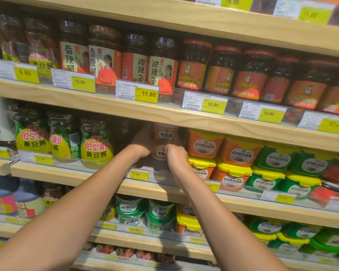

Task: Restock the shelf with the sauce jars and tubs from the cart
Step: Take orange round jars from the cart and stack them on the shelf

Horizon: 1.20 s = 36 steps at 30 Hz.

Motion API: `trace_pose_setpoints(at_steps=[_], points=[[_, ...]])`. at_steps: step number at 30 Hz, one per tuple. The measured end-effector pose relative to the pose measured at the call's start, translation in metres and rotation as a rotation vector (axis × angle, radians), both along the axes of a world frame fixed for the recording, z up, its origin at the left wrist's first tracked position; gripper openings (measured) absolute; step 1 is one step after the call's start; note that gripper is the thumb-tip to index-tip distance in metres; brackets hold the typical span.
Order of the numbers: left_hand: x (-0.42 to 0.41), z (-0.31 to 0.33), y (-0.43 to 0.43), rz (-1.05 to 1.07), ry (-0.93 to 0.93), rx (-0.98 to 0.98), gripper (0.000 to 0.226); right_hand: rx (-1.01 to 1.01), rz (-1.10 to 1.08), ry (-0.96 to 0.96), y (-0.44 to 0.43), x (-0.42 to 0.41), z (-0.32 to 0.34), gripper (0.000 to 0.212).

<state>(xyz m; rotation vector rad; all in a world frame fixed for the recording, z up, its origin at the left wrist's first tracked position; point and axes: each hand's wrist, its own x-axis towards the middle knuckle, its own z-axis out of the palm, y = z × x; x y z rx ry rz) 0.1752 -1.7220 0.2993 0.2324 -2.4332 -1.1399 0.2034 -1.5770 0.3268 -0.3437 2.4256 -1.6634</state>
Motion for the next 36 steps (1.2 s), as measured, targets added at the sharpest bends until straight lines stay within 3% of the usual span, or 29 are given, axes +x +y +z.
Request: trace_pose_setpoints(at_steps=[7, 10, 15, 18, 20, 22, 24, 27, 31, 33, 36], points=[[-0.004, -0.003, -0.001, 0.009, 0.003, -0.058, 0.038, -0.009, -0.01, 0.01, 0.003, -0.001, 0.0, 0.026], [-0.003, -0.002, 0.0, -0.023, 0.023, -0.03, 0.041, -0.025, -0.05, -0.011, -0.001, 0.002, 0.001, 0.015], [0.007, 0.005, 0.005, -0.068, 0.01, -0.022, 0.045, -0.087, -0.107, -0.06, -0.002, 0.005, 0.004, 0.024], [0.009, 0.005, -0.001, -0.036, -0.059, -0.068, 0.042, -0.1, -0.106, -0.08, -0.004, 0.006, 0.006, 0.014], [0.016, 0.011, -0.001, -0.017, -0.125, -0.092, 0.038, -0.139, -0.127, -0.104, -0.004, 0.008, 0.009, 0.023], [0.032, 0.018, 0.005, 0.046, -0.326, -0.073, 0.038, -0.144, -0.137, -0.109, -0.004, 0.01, 0.011, 0.023], [0.044, 0.02, 0.009, 0.08, -0.402, -0.1, 0.037, -0.117, -0.126, -0.088, -0.002, 0.019, 0.015, 0.013], [0.066, 0.021, 0.017, 0.105, -0.333, -0.057, 0.033, -0.048, -0.07, -0.028, 0.007, 0.032, 0.017, 0.014], [0.096, 0.013, 0.035, 0.083, -0.19, -0.19, 0.021, 0.006, 0.051, 0.094, 0.026, 0.042, 0.013, 0.029], [0.109, 0.0, 0.042, 0.037, -0.104, -0.246, 0.038, 0.02, 0.108, 0.182, 0.04, 0.048, 0.008, 0.031], [0.127, -0.021, 0.056, -0.004, 0.037, -0.352, 0.061, 0.137, 0.164, 0.311, 0.076, 0.055, -0.003, 0.057]])
